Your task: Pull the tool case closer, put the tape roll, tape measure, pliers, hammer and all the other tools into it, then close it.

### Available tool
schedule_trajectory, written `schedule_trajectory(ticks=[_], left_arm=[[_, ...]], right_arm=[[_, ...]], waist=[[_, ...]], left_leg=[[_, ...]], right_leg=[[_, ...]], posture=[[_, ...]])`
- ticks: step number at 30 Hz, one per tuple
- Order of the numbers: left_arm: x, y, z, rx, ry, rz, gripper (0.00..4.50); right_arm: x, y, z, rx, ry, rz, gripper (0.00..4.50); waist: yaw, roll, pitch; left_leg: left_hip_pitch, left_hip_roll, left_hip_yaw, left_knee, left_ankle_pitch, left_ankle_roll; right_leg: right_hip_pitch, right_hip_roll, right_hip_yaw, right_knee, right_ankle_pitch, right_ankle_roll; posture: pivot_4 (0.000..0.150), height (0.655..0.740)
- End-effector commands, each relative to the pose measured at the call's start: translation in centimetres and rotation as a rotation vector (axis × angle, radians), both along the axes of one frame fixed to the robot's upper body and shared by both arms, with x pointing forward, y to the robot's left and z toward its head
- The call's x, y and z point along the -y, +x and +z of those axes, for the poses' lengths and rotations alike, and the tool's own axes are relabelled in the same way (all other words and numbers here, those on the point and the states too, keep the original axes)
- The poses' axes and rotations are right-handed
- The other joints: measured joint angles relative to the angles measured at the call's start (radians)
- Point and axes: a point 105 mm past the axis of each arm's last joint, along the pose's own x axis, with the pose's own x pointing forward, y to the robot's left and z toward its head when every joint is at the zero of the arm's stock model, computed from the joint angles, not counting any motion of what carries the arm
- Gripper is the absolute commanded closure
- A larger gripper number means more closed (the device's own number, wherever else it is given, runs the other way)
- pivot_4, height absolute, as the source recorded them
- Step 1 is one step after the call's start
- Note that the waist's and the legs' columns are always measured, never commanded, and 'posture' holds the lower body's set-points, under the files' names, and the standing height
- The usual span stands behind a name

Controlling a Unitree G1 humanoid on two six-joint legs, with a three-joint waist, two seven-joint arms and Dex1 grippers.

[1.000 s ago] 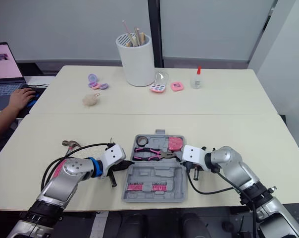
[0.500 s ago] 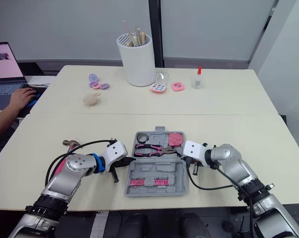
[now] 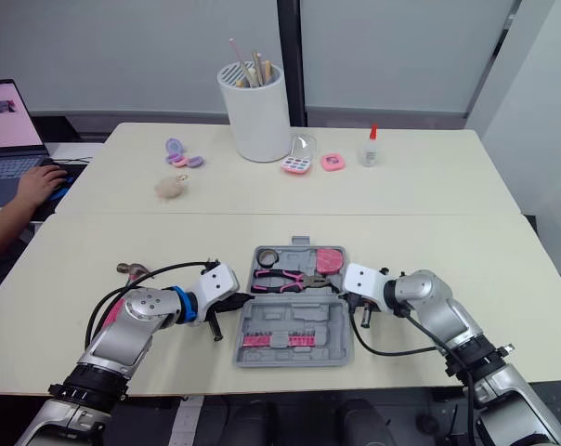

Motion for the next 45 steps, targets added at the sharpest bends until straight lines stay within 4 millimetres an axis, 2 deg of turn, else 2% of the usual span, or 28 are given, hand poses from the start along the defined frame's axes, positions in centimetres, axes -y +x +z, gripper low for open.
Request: schedule_trajectory(ticks=[1,23,34,39,44,45], left_arm=[[0.9,0.3,0.5,0.029,-0.015,-0.032,4.5],[0.8,0.5,0.4,0.015,-0.013,-0.026,4.5],[-1.1,0.3,0.9,0.033,-0.004,0.015,4.5],[-2.1,0.4,2.7,0.071,-0.038,0.035,4.5],[-3.2,-0.4,6.4,0.114,-0.142,0.013,4.5],[-4.0,-0.7,7.1,0.115,-0.143,0.015,4.33]], right_arm=[[-1.6,0.1,1.7,0.055,0.056,0.052,4.49],[-1.6,0.3,1.6,0.054,0.051,0.047,4.49],[0.9,1.4,1.8,0.109,-0.015,-0.003,4.49],[2.3,1.7,2.7,0.121,-0.016,-0.022,4.49],[3.8,0.8,4.6,0.093,0.034,-0.033,4.49],[4.2,0.5,5.4,0.088,0.062,-0.037,4.29]], waist=[[0.0,0.0,0.0],[0.0,0.0,0.0],[-0.002,0.0,0.0],[-0.001,0.0,0.0],[0.0,0.0,0.0],[-0.001,0.0,0.0]], left_leg=[[0.0,0.0,0.0,0.0,0.0,0.0],[0.0,0.0,0.0,0.0,0.0,0.0],[0.0,0.0,0.0,0.0,0.0,0.0],[0.0,0.001,0.0,0.0,0.0,0.0],[-0.001,0.001,0.0,0.0,0.0,0.0],[-0.001,0.001,0.001,-0.001,0.0,0.0]], right_leg=[[0.0,0.0,0.0,0.0,0.0,0.0],[0.0,0.0,0.0,0.0,0.0,0.0],[0.0,0.0,0.0,0.0,0.0,0.0],[-0.001,0.0,0.0,0.0,0.0,0.0],[-0.001,-0.001,0.0,-0.001,0.0,0.0],[-0.001,-0.001,0.0,-0.001,0.0,0.0]], posture=[[0.15,0.74],[0.15,0.74],[0.15,0.74],[0.15,0.74],[0.15,0.74],[0.15,0.74]])
